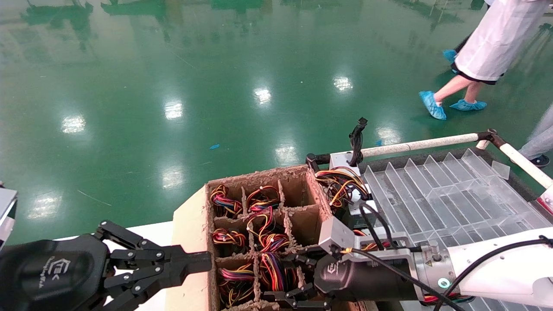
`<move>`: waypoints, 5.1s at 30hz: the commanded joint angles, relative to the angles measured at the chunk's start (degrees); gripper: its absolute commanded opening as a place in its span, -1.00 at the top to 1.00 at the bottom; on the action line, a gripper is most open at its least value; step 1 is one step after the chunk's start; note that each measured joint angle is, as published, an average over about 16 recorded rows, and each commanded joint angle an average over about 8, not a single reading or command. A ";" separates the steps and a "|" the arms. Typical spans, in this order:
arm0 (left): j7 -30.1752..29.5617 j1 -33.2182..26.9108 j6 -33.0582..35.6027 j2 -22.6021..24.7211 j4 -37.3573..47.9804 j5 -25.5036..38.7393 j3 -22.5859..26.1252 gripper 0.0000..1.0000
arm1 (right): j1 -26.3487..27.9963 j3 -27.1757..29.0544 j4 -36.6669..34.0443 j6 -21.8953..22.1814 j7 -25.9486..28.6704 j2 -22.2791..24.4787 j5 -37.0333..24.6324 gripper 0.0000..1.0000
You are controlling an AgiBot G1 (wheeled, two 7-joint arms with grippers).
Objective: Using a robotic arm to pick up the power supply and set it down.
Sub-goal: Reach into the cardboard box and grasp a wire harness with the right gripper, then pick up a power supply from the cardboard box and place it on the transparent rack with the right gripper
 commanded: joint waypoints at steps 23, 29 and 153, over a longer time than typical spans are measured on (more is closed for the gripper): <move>0.00 0.00 0.00 0.00 0.00 0.00 0.01 -1.00 | -0.64 0.70 -1.85 -1.12 -1.60 0.34 1.34 1.00; 0.00 0.00 0.00 0.00 0.00 -0.01 0.01 -1.00 | -1.47 2.14 -1.52 -2.44 -1.91 1.22 3.94 1.00; 0.02 -0.01 -0.02 -0.02 0.00 -0.03 0.04 -1.00 | 38.72 -6.34 -33.67 19.98 -21.80 -2.55 -14.70 1.00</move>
